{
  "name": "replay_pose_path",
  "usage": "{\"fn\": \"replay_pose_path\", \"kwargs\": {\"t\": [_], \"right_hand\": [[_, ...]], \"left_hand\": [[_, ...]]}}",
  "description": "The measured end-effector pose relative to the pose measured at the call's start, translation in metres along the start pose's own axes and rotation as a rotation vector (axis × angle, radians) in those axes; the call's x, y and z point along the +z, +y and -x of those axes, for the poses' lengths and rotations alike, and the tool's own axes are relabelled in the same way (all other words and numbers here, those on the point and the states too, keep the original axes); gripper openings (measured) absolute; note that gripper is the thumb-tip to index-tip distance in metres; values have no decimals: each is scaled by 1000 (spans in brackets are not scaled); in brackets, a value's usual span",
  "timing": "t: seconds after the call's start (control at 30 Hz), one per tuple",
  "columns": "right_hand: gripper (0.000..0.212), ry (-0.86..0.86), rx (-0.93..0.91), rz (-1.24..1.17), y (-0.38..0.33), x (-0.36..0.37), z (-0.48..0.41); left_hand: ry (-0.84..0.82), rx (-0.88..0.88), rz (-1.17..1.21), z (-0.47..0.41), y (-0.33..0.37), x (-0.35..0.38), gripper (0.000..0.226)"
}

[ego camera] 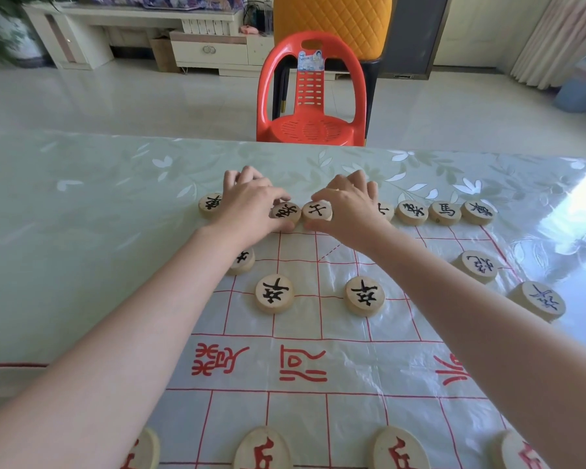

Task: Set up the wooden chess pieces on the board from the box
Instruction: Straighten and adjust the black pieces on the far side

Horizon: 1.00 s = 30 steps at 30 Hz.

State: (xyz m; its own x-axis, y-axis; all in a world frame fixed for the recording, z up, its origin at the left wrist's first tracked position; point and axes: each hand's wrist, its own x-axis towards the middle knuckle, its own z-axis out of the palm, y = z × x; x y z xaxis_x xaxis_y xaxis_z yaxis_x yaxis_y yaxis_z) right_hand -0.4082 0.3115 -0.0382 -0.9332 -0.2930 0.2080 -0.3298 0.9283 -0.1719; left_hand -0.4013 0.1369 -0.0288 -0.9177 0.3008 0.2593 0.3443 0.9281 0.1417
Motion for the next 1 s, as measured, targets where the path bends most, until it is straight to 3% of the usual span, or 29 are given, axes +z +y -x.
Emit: {"fn": "replay_pose_path", "kwargs": {"t": [0.13, 0.37, 0.73, 1.0], "right_hand": [[66, -45, 16, -116, 3, -7, 0], [43, -131, 26, -158, 15, -15, 1], [54, -57, 108, -82, 3, -7, -4], [51, -33, 120, -100, 2, -2, -4]], "left_hand": [[12, -13, 30, -1, 1, 4, 58], [-50, -51, 281, 5, -6, -2, 49], [92, -132, 91, 0, -1, 11, 44], [60, -140, 86, -4, -5, 13, 43]]}}
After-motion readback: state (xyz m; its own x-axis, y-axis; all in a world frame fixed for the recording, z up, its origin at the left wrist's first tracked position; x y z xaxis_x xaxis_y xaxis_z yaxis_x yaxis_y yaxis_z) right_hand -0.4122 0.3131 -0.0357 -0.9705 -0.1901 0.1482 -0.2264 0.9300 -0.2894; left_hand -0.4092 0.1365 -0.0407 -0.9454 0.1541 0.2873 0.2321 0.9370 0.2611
